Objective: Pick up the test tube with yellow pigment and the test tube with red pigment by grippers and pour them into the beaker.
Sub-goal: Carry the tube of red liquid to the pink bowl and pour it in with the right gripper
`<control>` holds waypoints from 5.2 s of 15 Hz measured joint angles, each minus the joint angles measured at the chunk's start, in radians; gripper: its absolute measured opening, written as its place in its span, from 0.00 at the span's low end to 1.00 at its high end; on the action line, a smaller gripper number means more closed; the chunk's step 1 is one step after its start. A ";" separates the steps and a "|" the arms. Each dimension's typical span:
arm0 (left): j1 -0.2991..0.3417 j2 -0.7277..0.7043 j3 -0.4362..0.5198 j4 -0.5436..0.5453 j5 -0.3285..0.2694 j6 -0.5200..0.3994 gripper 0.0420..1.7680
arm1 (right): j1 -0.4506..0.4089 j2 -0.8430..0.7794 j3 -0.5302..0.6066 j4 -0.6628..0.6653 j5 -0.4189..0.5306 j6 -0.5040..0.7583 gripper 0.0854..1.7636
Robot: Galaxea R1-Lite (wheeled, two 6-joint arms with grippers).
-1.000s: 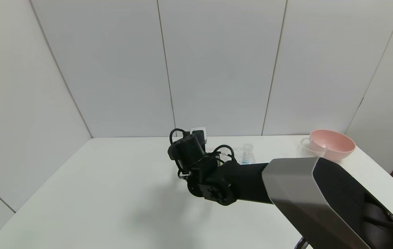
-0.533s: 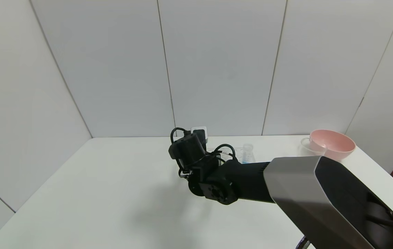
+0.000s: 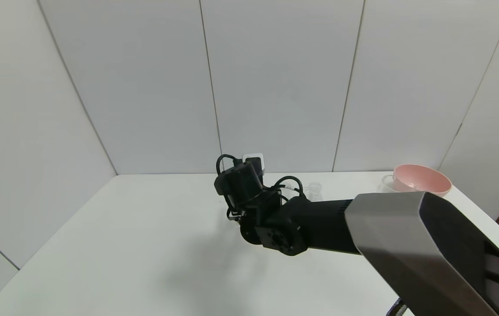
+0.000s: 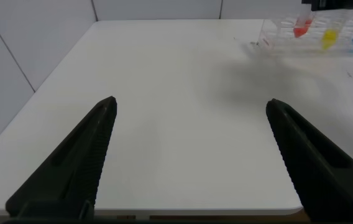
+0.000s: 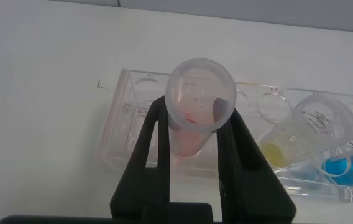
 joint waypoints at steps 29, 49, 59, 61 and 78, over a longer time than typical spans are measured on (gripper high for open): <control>0.000 0.000 0.000 0.000 0.000 0.000 0.97 | -0.586 -0.811 1.081 -0.121 1.063 -0.731 0.25; 0.000 0.000 0.000 0.000 0.000 0.000 0.97 | -1.009 -0.534 0.357 0.472 0.999 -1.575 0.25; 0.000 0.000 0.000 0.000 0.000 0.000 0.97 | -0.947 -0.334 -0.024 0.725 0.724 -1.611 0.25; 0.000 0.000 0.000 0.000 0.000 0.000 0.97 | -0.930 -0.308 -0.037 0.724 0.714 -1.624 0.25; 0.000 0.000 0.000 0.000 0.000 0.000 0.97 | -0.863 -0.292 -0.042 0.815 0.531 -1.681 0.25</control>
